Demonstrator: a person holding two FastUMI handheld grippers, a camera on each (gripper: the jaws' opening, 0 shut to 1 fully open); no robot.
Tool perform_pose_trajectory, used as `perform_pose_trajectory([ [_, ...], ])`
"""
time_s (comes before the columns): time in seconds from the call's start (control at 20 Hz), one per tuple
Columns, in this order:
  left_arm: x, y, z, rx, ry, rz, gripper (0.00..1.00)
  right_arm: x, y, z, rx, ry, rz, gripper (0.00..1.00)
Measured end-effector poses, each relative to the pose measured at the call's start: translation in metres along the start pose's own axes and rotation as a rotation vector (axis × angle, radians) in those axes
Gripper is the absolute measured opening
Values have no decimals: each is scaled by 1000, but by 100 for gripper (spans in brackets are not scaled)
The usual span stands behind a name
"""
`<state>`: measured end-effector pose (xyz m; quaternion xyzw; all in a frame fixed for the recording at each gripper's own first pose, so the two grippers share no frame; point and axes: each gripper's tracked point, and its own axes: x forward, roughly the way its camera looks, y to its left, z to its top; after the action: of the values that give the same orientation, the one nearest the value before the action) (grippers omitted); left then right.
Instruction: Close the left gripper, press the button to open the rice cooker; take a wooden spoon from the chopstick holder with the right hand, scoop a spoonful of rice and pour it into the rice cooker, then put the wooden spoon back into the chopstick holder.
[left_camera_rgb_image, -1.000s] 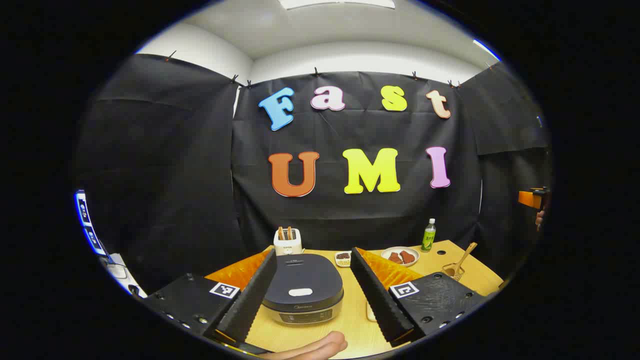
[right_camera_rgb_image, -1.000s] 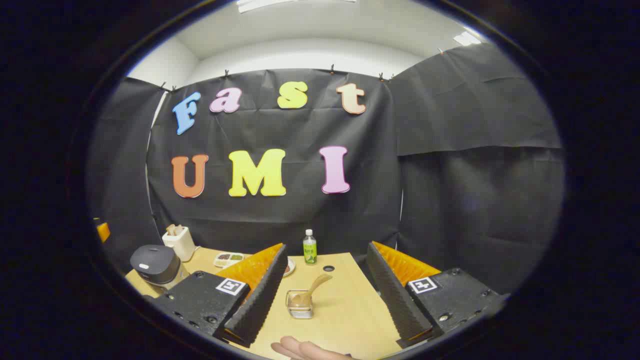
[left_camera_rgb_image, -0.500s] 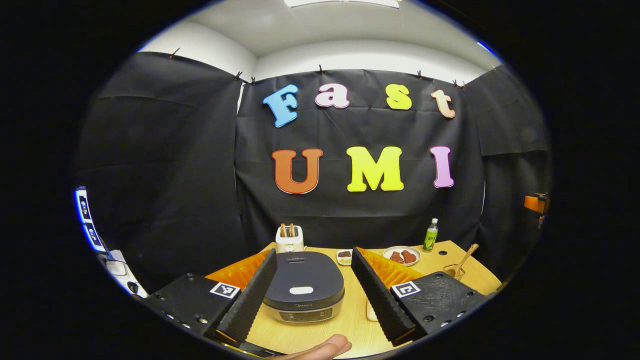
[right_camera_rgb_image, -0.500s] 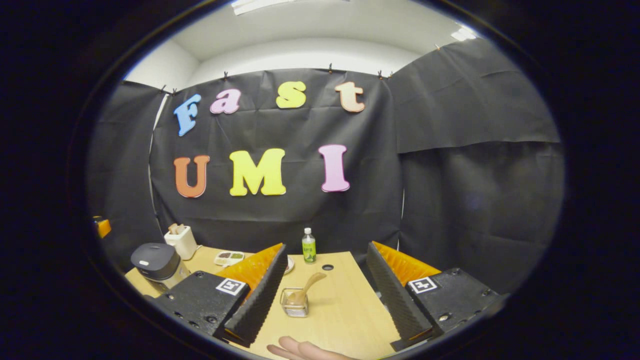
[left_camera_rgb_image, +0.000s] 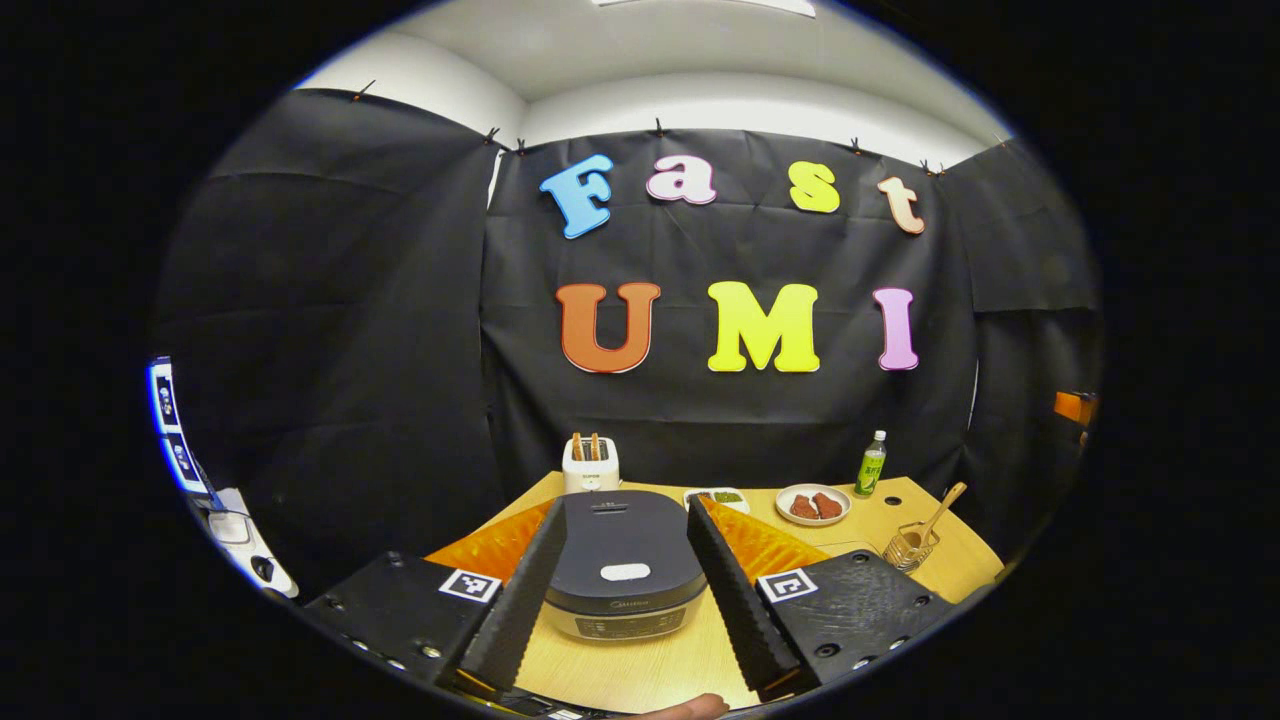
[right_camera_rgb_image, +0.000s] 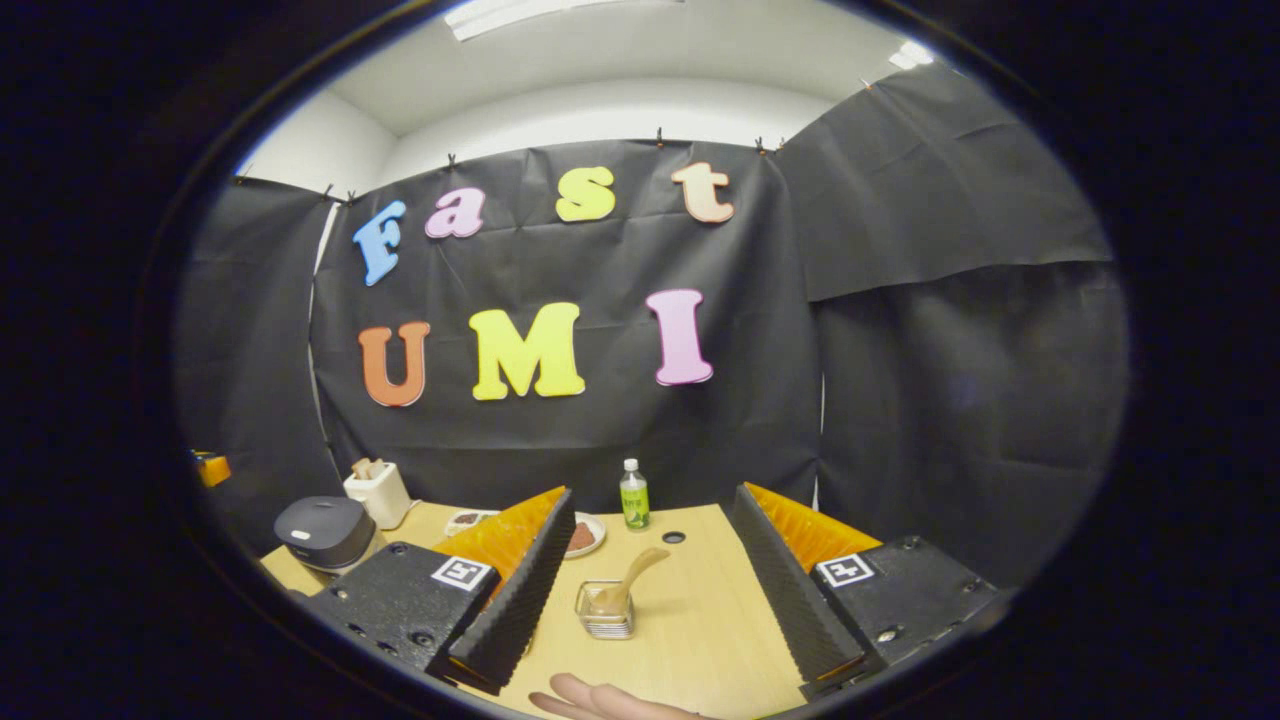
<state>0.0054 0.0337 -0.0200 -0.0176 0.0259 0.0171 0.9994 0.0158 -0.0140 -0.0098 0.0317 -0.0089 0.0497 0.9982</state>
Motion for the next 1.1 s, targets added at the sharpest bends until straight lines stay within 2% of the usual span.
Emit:
perform_pose_trajectory([
  [0.05, 5, 0, -4, 14, 9, -11, 62, 1, 2, -3, 2, 1, 13, 100],
  [0.1, 9, -1, -9, 27, 14, -18, 52, 3, 2, -4, 6, 2, 22, 100],
  [0.15, 12, 1, -15, 40, 25, -14, 36, 4, 2, -7, 9, 5, 27, 100],
  [0.2, 17, 3, -19, 51, 33, -9, 37, 5, 1, -9, 12, 6, 23, 100],
  [0.25, 18, 4, -24, 58, 46, -6, 13, 6, -1, -10, 12, 3, 19, 100],
  [0.35, 25, -7, -35, 31, 91, -47, 4, 5, -5, -12, 8, -9, 7, 100],
  [0.4, 32, -11, -43, 25, 114, -55, 5, 6, -6, -13, -1, -12, 4, 94],
  [0.45, 38, -4, -51, 26, 146, -39, 5, 7, -7, -15, -7, -14, -2, 100],
  [0.5, 45, -5, -60, 33, 182, -31, 0, 7, -8, -17, -8, -10, -2, 100],
  [0.65, 59, 0, -73, 37, 230, -14, 0, 8, -5, -31, 1, 20, 25, 100],
  [0.7, 65, 0, -78, 35, 245, -10, 0, 10, -7, -34, 5, 28, 27, 94],
  [0.75, 70, 2, -84, 25, 268, -5, 0, 11, -10, -38, 8, 35, 25, 94],
  [0.8, 77, 1, -92, 15, 296, -9, 0, 13, -14, -41, 12, 42, 18, 100],
  [1.1, 108, 4, -138, -86, 433, -10, 0, 22, -31, -53, 16, 67, -13, 100],
])
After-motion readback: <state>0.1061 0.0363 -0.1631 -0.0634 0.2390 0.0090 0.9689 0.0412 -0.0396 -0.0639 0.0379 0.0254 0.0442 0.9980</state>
